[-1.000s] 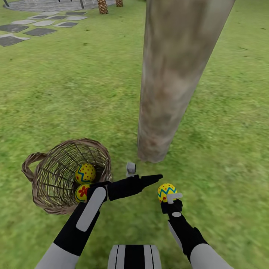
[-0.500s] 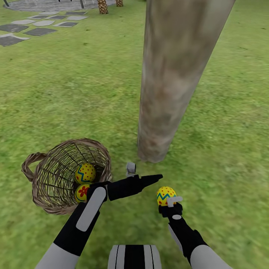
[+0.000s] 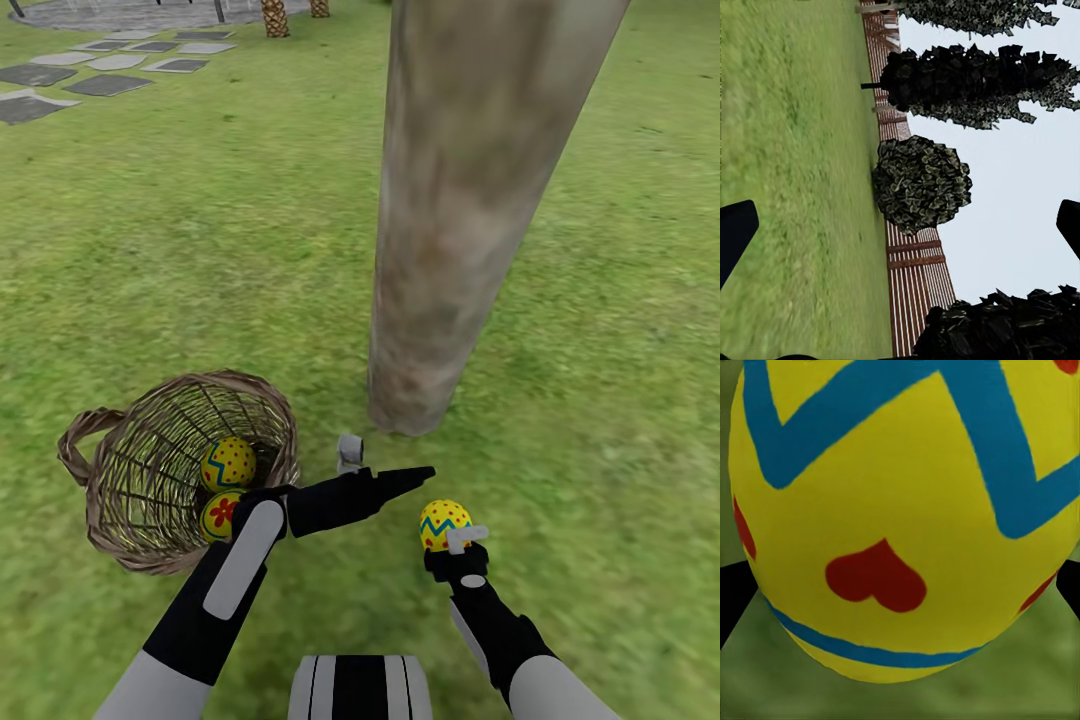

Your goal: Take the three Easter eggs out of the wicker basket on the lawn in the garden, then place them on the lawn next to a single tree (choose any tree) so that all three eggs are next to the same tree and none are left in the basket.

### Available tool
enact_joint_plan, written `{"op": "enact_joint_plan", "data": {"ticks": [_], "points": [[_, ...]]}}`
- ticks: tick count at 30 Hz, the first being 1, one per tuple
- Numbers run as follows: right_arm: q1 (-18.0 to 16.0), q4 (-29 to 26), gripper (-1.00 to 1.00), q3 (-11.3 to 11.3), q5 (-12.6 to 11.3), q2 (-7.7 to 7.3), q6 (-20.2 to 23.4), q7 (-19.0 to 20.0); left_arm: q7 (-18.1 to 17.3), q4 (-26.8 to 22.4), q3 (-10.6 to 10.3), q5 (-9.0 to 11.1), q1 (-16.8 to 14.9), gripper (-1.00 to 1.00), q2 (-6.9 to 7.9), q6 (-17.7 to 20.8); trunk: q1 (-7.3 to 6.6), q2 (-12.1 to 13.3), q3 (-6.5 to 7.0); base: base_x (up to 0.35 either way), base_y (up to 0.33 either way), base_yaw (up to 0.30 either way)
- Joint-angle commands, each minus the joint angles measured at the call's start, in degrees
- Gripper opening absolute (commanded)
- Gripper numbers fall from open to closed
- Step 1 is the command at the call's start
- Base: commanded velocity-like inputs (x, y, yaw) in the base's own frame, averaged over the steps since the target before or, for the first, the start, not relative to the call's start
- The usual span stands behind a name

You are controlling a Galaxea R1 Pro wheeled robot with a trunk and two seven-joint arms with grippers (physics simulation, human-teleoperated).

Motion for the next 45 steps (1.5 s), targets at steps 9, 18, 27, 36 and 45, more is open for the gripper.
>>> {"op": "enact_joint_plan", "data": {"ticks": [9, 18, 27, 36, 45], "points": [[0.0, -0.1, 1.00, 0.2, 0.6, 0.15, 0.5, -0.3, -0.2, -0.1, 0.1, 0.1, 0.1, 1.00, -0.04, 0.2, -0.09, 0.0, 0.63, 0.000, 0.000, 0.000], [0.0, -0.1, 1.00, 0.2, 0.6, 0.16, 0.5, -0.3, -1.4, -0.1, 0.0, 0.1, 0.1, 1.00, -0.03, 0.3, -0.32, 0.1, 2.62, 0.000, 0.000, 0.000], [0.0, -0.1, 1.00, 0.2, 0.6, 0.16, 0.5, -0.3, -1.4, -0.1, 0.0, 0.1, 0.0, 1.00, -0.08, 0.4, -0.55, 0.3, 4.62, 0.000, 0.000, 0.000], [0.0, -0.1, 1.00, 0.2, 0.5, 0.16, 0.5, -0.2, -1.1, -0.1, 0.1, 0.1, -0.1, 1.00, -0.09, 0.9, -0.78, 0.4, 6.61, -0.050, 0.000, 0.000], [0.0, -0.2, 1.00, 0.2, 0.5, 0.10, 0.5, -0.2, -1.1, -0.1, 0.1, 0.1, -0.1, 1.00, -0.09, 0.9, -1.01, 0.5, 8.61, -0.127, 0.000, 0.000]]}}
